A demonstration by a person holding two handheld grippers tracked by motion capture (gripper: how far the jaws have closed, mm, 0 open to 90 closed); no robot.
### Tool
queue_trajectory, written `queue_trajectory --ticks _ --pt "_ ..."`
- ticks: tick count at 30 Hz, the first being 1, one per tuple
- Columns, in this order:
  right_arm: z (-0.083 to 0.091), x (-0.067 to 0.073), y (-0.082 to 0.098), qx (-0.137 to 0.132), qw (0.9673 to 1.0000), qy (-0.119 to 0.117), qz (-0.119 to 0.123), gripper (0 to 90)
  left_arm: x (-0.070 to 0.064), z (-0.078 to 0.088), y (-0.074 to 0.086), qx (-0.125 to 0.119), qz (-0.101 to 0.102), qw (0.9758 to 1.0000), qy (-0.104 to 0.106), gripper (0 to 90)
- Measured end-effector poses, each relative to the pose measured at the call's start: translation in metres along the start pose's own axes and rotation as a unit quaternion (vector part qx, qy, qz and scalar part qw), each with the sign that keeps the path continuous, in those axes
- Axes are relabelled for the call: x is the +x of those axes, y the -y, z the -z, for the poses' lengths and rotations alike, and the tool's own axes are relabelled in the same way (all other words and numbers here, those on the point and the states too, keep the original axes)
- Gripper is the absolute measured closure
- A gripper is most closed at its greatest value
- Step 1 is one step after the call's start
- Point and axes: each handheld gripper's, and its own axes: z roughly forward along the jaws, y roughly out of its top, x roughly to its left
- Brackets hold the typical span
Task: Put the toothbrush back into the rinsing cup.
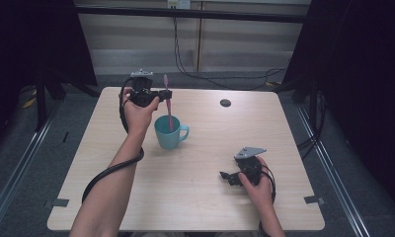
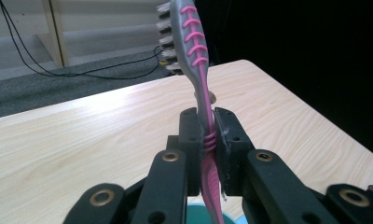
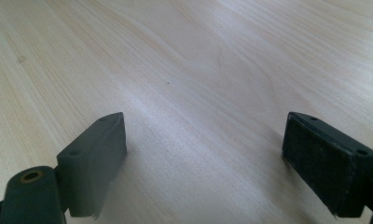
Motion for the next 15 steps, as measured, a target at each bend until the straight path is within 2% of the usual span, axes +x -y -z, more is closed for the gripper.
queue_trajectory --ticks 10,15 --pt "0.0 0.0 0.0 0.001 1.0 0.001 -0.002 13.4 0.001 -0.005 0.012 0.003 0.003 1.0 -0.007 82.5" --pt "0.0 0.001 0.0 0.001 1.0 0.002 -0.001 13.7 -0.001 -0.007 0.018 0.005 -0.003 0.9999 -0.012 82.5"
